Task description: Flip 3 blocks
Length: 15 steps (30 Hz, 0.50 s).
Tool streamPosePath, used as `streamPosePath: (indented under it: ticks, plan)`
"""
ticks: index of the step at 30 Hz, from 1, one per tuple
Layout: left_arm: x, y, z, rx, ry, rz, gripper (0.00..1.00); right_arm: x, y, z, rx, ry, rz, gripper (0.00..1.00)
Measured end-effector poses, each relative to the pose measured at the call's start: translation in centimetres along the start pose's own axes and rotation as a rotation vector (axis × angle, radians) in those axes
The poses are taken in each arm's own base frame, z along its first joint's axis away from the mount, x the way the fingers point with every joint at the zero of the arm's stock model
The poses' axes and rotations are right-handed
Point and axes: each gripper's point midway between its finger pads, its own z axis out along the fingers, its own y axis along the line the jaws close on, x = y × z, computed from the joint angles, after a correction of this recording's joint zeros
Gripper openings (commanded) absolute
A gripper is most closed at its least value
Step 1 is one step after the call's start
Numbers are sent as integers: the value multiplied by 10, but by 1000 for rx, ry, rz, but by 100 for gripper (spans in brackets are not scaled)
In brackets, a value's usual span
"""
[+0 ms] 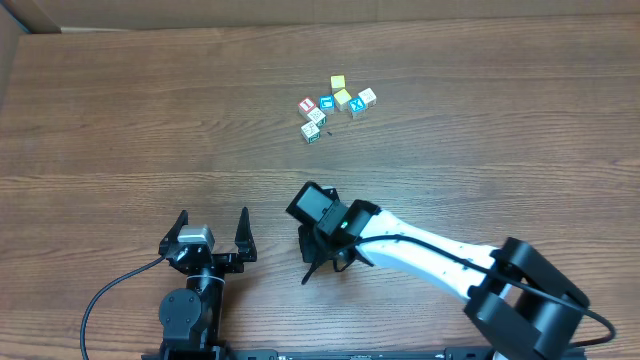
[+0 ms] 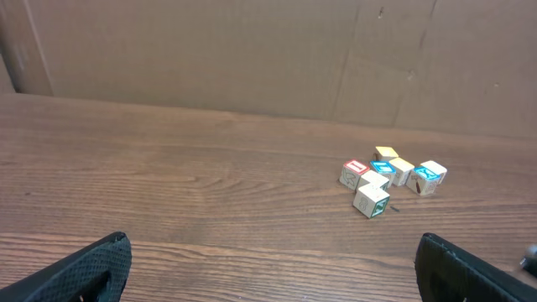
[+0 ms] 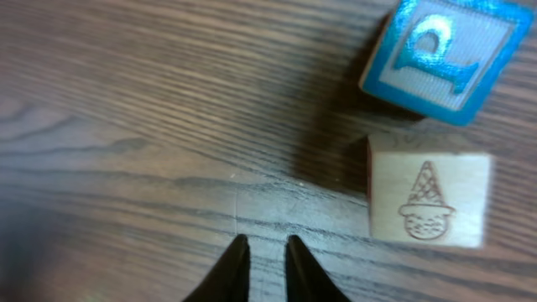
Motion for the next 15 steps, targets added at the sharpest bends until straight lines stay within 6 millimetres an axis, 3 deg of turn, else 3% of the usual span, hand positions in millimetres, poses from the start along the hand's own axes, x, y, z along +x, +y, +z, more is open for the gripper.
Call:
streamPosePath:
  ticks: [8, 15]
  plan:
    - [0, 0, 0, 0, 0, 0, 100, -7, -22, 4, 89, -25, 36, 18]
    - [0, 0, 0, 0, 0, 0, 100, -29, -72, -2, 165, -22, 167, 18]
